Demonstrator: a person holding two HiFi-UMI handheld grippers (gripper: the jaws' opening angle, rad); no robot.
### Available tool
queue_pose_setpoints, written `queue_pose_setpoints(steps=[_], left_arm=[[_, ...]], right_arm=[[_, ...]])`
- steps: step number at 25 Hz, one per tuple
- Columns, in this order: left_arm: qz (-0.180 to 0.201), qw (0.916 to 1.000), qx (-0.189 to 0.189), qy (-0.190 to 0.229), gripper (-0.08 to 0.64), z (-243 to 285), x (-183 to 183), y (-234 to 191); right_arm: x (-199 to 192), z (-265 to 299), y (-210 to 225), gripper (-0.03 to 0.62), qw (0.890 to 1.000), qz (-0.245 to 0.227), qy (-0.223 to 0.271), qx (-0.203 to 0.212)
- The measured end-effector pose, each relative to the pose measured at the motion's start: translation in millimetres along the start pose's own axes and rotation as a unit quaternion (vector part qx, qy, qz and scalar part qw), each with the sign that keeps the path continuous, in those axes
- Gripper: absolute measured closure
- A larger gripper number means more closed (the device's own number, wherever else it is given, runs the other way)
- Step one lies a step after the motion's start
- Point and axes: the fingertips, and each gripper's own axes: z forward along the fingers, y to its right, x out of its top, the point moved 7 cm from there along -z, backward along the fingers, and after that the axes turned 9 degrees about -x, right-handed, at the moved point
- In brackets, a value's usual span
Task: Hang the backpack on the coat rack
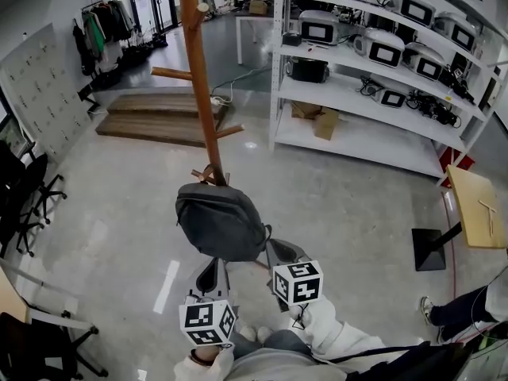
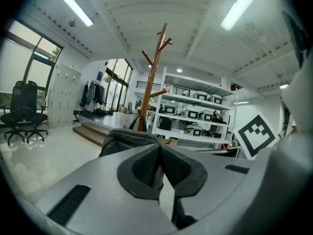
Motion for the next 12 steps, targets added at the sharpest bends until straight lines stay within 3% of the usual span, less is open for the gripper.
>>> queue_pose_setpoints(steps=[12], left_arm=[[0.024, 0.9996, -0.008, -0.009, 0.558, -29.9, 0.7, -9.0]], right_arm=[[-13.2, -23.4, -44.8, 0.58, 1.0, -0.008, -0.002, 0.003]])
